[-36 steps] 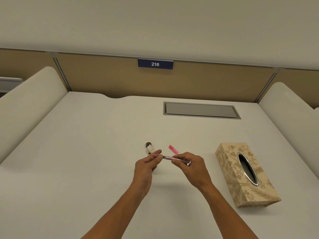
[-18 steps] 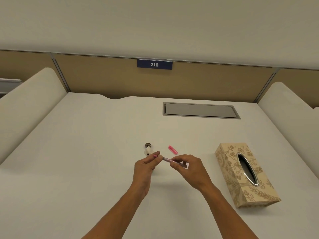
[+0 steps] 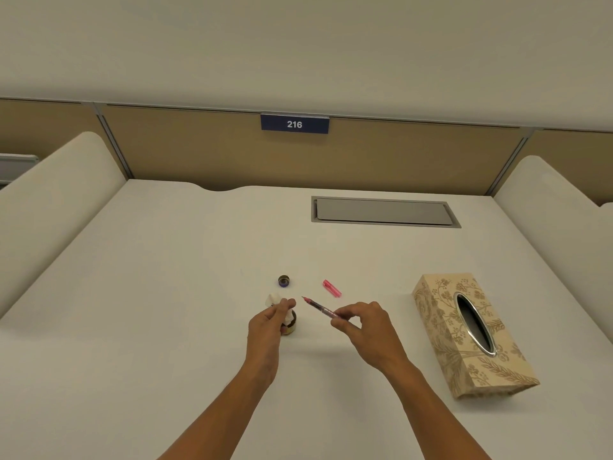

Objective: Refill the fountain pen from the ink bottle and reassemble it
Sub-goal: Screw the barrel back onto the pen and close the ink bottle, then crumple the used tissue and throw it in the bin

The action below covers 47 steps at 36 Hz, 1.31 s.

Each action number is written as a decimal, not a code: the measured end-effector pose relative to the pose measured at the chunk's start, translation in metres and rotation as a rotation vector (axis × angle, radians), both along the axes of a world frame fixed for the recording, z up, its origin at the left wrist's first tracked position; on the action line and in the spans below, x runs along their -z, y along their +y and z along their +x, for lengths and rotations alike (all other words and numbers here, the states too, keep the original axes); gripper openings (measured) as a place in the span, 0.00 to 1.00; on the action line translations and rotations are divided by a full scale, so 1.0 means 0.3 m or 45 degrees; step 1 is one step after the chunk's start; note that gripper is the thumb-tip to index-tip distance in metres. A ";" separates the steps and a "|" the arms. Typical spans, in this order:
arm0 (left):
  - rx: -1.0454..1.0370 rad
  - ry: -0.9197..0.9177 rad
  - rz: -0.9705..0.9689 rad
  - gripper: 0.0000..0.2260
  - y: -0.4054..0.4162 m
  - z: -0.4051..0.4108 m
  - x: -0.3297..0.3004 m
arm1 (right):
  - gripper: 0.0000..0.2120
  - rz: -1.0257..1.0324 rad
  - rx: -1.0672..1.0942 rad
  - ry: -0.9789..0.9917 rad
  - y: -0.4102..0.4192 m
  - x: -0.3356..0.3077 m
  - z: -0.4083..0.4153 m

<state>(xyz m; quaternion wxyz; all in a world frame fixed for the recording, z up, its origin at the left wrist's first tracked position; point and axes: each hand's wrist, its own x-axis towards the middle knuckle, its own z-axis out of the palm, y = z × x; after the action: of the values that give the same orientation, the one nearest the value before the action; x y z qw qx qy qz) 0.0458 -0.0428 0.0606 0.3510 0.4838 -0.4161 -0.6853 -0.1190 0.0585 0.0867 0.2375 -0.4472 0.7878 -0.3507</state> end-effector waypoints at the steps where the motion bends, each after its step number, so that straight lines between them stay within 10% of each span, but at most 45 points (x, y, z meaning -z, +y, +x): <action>1: 0.000 -0.008 -0.006 0.11 -0.003 0.005 0.003 | 0.07 -0.002 0.010 -0.017 0.002 0.000 0.000; 47: -0.002 0.239 0.106 0.09 0.034 0.077 0.005 | 0.08 0.486 0.235 0.188 -0.002 0.236 0.010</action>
<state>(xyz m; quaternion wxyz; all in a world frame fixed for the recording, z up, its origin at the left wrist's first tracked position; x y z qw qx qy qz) 0.0689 -0.0326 0.0592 0.3685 0.4320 -0.3524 -0.7439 -0.1160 0.0580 0.0158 0.2266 -0.3446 0.8927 -0.1818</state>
